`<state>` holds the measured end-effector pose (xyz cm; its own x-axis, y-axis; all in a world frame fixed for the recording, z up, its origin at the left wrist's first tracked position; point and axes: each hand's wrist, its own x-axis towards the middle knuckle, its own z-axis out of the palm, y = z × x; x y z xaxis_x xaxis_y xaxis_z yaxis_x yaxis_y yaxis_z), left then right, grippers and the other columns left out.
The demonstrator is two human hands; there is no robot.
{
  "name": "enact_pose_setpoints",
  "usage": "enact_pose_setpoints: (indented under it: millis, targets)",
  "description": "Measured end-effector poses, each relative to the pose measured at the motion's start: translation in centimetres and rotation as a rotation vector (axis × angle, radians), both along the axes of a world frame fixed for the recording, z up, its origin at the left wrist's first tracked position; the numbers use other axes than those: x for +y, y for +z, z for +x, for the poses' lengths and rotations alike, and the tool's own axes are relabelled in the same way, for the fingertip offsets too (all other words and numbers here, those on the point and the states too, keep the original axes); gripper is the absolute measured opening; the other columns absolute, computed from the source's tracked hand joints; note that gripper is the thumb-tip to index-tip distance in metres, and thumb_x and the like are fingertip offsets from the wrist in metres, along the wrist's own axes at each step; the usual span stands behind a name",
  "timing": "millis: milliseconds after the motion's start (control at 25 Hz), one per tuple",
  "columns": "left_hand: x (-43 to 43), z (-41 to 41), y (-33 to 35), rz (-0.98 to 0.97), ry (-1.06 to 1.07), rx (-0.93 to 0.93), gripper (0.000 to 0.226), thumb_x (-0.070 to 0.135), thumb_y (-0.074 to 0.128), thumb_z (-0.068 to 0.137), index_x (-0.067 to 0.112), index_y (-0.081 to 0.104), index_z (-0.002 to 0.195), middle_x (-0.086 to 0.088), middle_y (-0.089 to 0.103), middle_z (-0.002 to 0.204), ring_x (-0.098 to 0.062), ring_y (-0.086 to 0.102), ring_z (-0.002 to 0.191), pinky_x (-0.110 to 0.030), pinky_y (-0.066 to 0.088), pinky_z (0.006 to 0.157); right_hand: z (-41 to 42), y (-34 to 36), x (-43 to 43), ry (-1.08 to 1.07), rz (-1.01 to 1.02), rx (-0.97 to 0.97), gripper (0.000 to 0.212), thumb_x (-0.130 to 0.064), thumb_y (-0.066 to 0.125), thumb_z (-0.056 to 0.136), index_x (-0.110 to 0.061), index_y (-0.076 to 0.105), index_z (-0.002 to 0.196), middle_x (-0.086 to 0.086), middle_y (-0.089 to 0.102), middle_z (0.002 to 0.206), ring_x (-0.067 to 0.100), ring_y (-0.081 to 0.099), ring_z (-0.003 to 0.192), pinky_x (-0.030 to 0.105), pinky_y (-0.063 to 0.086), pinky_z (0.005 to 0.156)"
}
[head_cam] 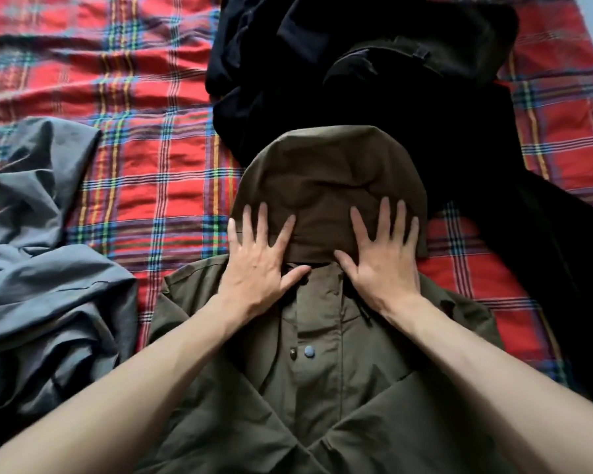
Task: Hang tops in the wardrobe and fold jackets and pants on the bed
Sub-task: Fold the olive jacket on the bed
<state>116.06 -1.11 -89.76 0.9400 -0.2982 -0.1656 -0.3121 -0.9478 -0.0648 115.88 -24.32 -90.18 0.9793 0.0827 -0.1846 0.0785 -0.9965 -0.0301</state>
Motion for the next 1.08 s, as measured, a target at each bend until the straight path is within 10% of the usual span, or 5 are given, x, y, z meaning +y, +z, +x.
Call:
enact_pose_setpoints:
  millis: [280,440,720,920,1080]
  targets:
    - [-0.2,3.3,3.9,-0.485,0.354,-0.139,0.076,0.067,0.037,0.09,0.017,0.035,0.147,-0.018,0.033,0.152,-0.034,0.031,0.14,-0.048,0.026,0.114,2.8,4.3,-2.2,-0.308,0.481,-0.355,0.056,-0.048,0.053,0.09,-0.015,0.051,0.135,0.019,0.044,0.14,0.035,0.041,0.13,0.045,0.028,0.113]
    - [0.6,10.9,5.1,-0.992,0.843,0.134,0.053,0.043,0.066,0.088,0.009,0.056,0.127,-0.009,0.065,0.121,-0.027,0.06,0.116,-0.037,0.045,0.1,8.4,5.7,-4.7,-0.846,0.981,-0.038,0.048,-0.032,0.074,0.08,-0.017,0.061,0.124,0.005,0.068,0.113,0.024,0.063,0.109,0.037,0.048,0.098]
    - [2.1,6.4,11.2,-1.353,0.629,0.167,0.017,0.003,0.07,0.085,0.018,0.063,0.081,0.008,0.066,0.075,-0.004,0.058,0.07,-0.019,0.048,0.071,4.7,10.5,-6.6,-0.594,1.269,0.088,0.013,-0.009,0.072,0.084,-0.021,0.068,0.078,0.006,0.07,0.087,0.016,0.066,0.081,0.034,0.054,0.077]
    - [4.2,-7.3,18.7,-1.372,0.452,0.279,0.028,-0.013,0.064,0.078,0.015,0.06,0.077,0.015,0.067,0.073,0.003,0.058,0.072,-0.013,0.046,0.073,-7.6,16.7,-8.2,-0.375,1.27,0.128,0.03,0.005,0.06,0.082,-0.025,0.067,0.079,0.001,0.064,0.093,-0.003,0.06,0.084,0.017,0.046,0.083]
    - [7.6,-23.4,16.5,-0.914,0.374,0.455,0.009,0.033,0.071,0.067,0.037,0.069,0.075,0.008,0.065,0.11,-0.003,0.056,0.107,-0.021,0.04,0.095,-23.7,15.3,-9.3,-0.263,0.957,0.477,0.05,-0.005,0.047,0.062,-0.047,0.07,0.075,-0.002,0.06,0.115,-0.005,0.051,0.114,0.004,0.029,0.096]
